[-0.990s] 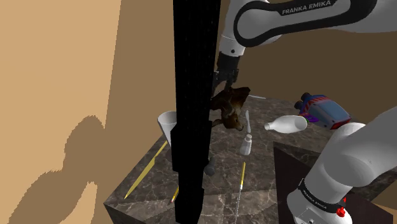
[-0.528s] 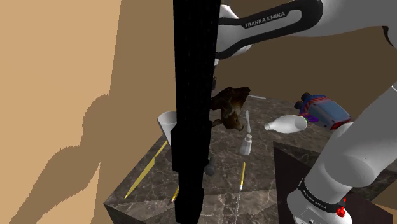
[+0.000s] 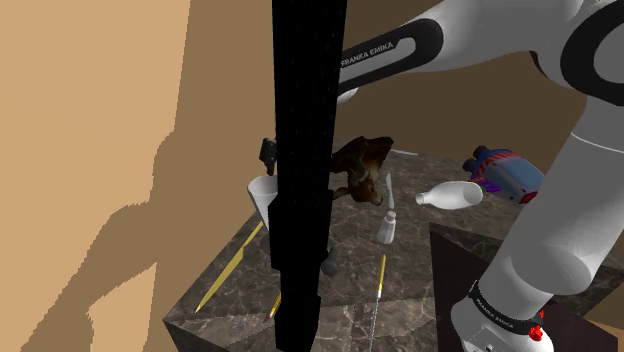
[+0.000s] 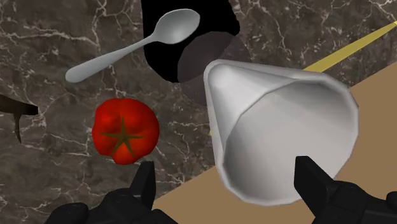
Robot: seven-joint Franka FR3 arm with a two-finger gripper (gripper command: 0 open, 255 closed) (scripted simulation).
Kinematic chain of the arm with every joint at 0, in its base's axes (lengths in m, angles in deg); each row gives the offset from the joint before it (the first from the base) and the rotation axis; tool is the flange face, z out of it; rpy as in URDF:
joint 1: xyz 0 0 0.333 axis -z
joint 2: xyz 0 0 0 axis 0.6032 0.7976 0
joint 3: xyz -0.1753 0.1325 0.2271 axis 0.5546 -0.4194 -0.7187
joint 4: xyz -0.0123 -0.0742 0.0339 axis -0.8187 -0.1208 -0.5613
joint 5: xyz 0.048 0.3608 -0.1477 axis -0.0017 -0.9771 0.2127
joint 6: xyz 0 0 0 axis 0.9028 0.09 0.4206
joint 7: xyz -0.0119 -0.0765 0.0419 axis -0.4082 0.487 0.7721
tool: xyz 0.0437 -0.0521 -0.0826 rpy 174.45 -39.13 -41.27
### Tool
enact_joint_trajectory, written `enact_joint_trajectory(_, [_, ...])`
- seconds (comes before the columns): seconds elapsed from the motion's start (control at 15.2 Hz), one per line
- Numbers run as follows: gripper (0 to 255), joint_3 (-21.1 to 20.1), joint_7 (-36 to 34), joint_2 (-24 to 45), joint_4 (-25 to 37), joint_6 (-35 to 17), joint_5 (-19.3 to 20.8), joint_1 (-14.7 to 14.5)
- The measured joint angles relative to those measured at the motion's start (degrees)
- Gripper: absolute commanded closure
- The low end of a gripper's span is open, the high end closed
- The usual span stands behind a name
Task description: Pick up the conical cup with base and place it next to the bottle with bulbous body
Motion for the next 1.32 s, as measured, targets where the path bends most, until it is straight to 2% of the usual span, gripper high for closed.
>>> enact_joint_trajectory(0.4, [0, -0.21, -0.53, 2.44, -1.61, -4.00, 0.65, -0.35])
enact_joint_trajectory(0.79, [0, -0.22, -0.56, 2.71, -1.83, -4.51, 0.72, -0.37])
enact_joint_trajectory(0.86, [255, -0.22, -0.56, 2.71, -1.83, -4.51, 0.72, -0.37])
enact_joint_trajectory(1.32, [255, -0.22, -0.56, 2.68, -1.83, -4.51, 0.73, -0.37])
